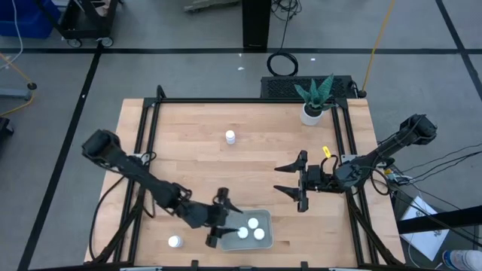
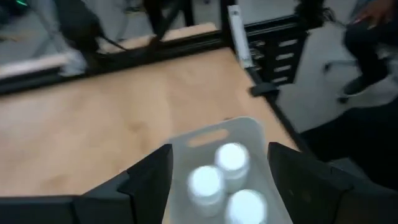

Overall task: Pick and place pill bottles into a basket
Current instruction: Put the white pill bottle into the gray bin

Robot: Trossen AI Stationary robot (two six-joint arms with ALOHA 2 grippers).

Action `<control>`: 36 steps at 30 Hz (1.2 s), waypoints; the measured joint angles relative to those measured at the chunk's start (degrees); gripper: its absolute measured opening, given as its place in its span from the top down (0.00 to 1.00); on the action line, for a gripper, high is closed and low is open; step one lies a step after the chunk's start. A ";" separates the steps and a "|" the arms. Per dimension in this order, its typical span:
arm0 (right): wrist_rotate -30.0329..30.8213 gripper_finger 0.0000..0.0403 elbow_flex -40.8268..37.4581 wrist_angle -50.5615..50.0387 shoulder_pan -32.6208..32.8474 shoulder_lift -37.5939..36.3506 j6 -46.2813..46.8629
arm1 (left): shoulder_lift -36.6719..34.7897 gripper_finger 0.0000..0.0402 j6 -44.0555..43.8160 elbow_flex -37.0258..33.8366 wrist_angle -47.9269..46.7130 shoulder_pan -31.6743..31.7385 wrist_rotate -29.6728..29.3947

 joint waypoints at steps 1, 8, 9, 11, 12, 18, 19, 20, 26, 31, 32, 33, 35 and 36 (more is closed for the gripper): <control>0.00 0.37 0.00 0.00 0.01 0.00 0.13 | -1.52 0.33 0.60 -0.01 -1.25 -0.19 -1.05; -0.01 0.37 0.00 -0.47 0.04 0.53 1.15 | -11.37 0.33 4.95 -1.73 -7.62 -0.58 -4.96; -0.02 0.37 0.00 -0.55 0.04 0.72 1.15 | -12.72 0.33 5.43 -2.79 -7.56 -0.60 -5.47; 0.02 0.37 0.00 -0.28 -0.01 1.30 1.17 | -15.87 0.33 5.90 -5.79 -7.45 -0.60 -7.25; -0.02 0.37 0.00 -0.24 -0.07 1.48 1.15 | -17.56 0.33 5.64 -7.59 -7.15 -0.54 -8.27; -0.02 0.37 0.00 0.49 -0.50 2.16 1.13 | -30.43 0.33 4.40 -21.38 1.31 0.66 -12.86; -0.02 0.37 0.00 0.50 -0.66 2.16 1.13 | -32.98 0.33 4.56 -23.77 3.01 0.83 -12.93; -0.02 0.37 0.00 0.46 -0.79 2.16 1.13 | -35.64 0.33 4.70 -26.17 4.25 1.11 -12.95; -0.11 0.37 0.00 0.46 -0.83 2.16 1.49 | -50.15 0.33 4.94 -38.13 10.21 3.29 -13.67; -0.13 0.37 0.00 0.46 -0.83 2.16 1.57 | -58.55 0.33 6.81 -44.56 16.77 4.29 -13.66; -0.12 0.37 0.00 0.46 -0.83 2.16 1.57 | -59.78 0.33 7.63 -45.32 16.78 4.57 -13.70; -0.10 0.37 0.00 0.47 -0.83 2.16 1.57 | -60.79 0.33 7.87 -46.02 16.63 4.85 -14.34; -0.06 0.37 0.00 0.44 -0.83 2.16 1.59 | -62.42 0.33 6.64 -47.18 15.83 5.18 -16.06; 0.05 0.37 0.00 0.46 -0.83 2.16 1.57 | -63.16 0.33 5.96 -47.49 15.15 5.23 -16.47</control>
